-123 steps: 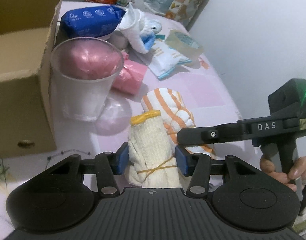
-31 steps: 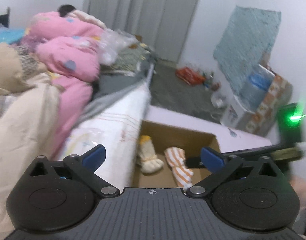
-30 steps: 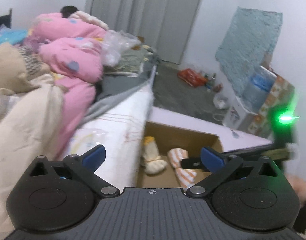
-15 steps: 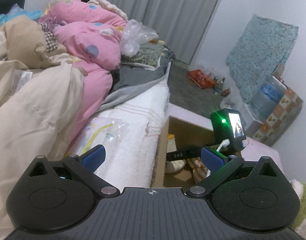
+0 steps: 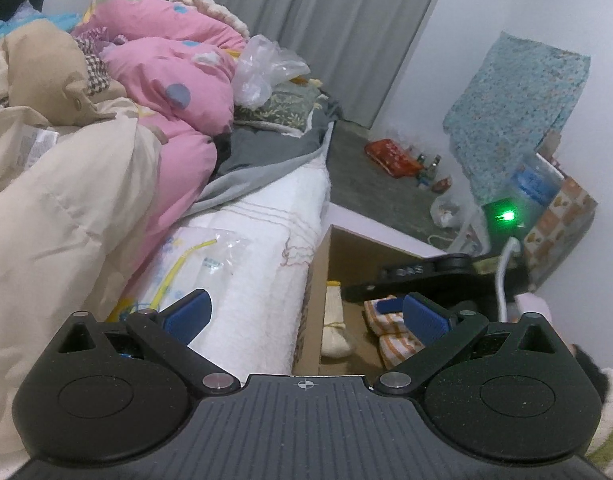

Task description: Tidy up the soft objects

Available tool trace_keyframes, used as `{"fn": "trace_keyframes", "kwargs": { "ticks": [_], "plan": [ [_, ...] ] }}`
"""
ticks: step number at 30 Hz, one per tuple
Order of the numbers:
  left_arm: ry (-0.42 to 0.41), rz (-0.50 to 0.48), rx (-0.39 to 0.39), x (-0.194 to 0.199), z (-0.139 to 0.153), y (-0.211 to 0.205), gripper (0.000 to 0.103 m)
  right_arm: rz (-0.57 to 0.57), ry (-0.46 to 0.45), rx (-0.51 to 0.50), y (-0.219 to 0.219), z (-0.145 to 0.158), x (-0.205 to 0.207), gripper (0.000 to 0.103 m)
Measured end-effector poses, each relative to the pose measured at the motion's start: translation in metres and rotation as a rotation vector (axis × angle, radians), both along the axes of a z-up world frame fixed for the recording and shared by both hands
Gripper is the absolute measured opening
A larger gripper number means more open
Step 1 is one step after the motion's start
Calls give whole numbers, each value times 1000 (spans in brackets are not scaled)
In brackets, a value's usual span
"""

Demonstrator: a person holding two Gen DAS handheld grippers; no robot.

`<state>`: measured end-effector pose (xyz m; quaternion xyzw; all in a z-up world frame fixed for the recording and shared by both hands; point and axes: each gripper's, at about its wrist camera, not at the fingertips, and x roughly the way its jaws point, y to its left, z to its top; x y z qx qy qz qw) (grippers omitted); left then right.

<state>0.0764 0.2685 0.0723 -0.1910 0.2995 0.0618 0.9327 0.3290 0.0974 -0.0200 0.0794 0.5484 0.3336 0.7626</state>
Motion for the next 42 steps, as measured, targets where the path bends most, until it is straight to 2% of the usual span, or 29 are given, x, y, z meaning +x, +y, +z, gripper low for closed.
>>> {"fn": "trace_keyframes", "kwargs": {
  "ticks": [3, 5, 8, 11, 12, 13, 14, 16, 22, 26, 30, 37, 42],
  "plan": [
    [-10, 0, -5, -3, 2, 1, 103, 8, -173, -134, -3, 25, -16, 49],
    [-18, -2, -9, -5, 3, 1, 103, 6, -246, -256, 1, 27, -21, 49],
    [-19, -10, -7, -7, 3, -2, 103, 20, -227, -404, 5, 8, -21, 49],
    [-8, -16, -4, -6, 1, -5, 103, 27, -168, -464, 8, -15, -14, 48],
    [-4, -17, -5, -5, 1, -5, 103, 16, -140, -448, 7, -21, -11, 44],
    [-1, -18, -6, -5, 0, -5, 103, -2, -111, -436, 6, -27, -8, 29],
    [0, -18, -7, -4, 0, -5, 103, -18, -94, -427, 5, -31, -5, 22],
    [1, -15, -9, -4, -1, -4, 103, -42, -99, -377, 2, -29, -3, 17],
    [8, -11, -12, -2, -3, -1, 103, -98, -65, -193, -5, -26, -4, 17],
    [15, -9, -8, -1, -4, -3, 103, -106, -54, -171, -7, -28, -5, 19],
    [13, -8, 1, -2, -2, -5, 103, -121, -67, -150, -8, -19, -6, 38],
    [-47, -35, 21, -19, 14, -21, 103, -114, -167, 53, -60, 43, -51, 39],
    [-119, -131, 24, -48, 30, -47, 103, -117, -203, 253, -128, 90, -111, 42]
  ]
}}
